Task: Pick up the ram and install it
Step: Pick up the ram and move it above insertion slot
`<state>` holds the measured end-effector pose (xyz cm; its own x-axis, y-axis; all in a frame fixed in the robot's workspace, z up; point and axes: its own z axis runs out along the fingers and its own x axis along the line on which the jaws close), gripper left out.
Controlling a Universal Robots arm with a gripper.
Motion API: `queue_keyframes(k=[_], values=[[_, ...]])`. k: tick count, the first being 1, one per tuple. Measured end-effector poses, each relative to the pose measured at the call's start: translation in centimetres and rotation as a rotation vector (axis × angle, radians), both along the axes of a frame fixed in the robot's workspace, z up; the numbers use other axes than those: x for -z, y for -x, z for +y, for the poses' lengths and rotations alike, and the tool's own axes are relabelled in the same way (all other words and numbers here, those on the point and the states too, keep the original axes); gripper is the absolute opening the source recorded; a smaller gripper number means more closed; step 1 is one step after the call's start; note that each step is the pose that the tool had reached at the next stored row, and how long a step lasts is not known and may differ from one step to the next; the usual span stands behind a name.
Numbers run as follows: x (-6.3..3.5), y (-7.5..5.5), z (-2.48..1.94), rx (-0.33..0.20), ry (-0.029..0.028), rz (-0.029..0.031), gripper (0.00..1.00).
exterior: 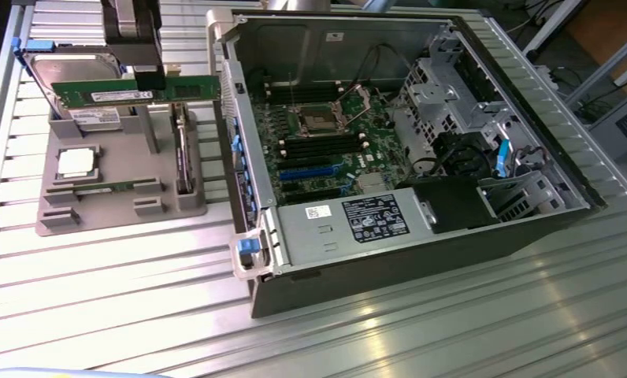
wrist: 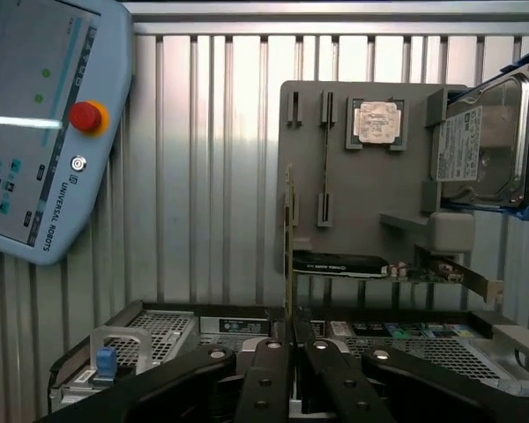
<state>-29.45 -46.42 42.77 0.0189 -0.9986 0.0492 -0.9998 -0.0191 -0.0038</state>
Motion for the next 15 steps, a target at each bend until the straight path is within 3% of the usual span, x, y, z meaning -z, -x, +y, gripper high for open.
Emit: queue_keyframes(k=[15], values=[[0.0,-1.5,0.0,0.0,0.0095,0.0,0.12]])
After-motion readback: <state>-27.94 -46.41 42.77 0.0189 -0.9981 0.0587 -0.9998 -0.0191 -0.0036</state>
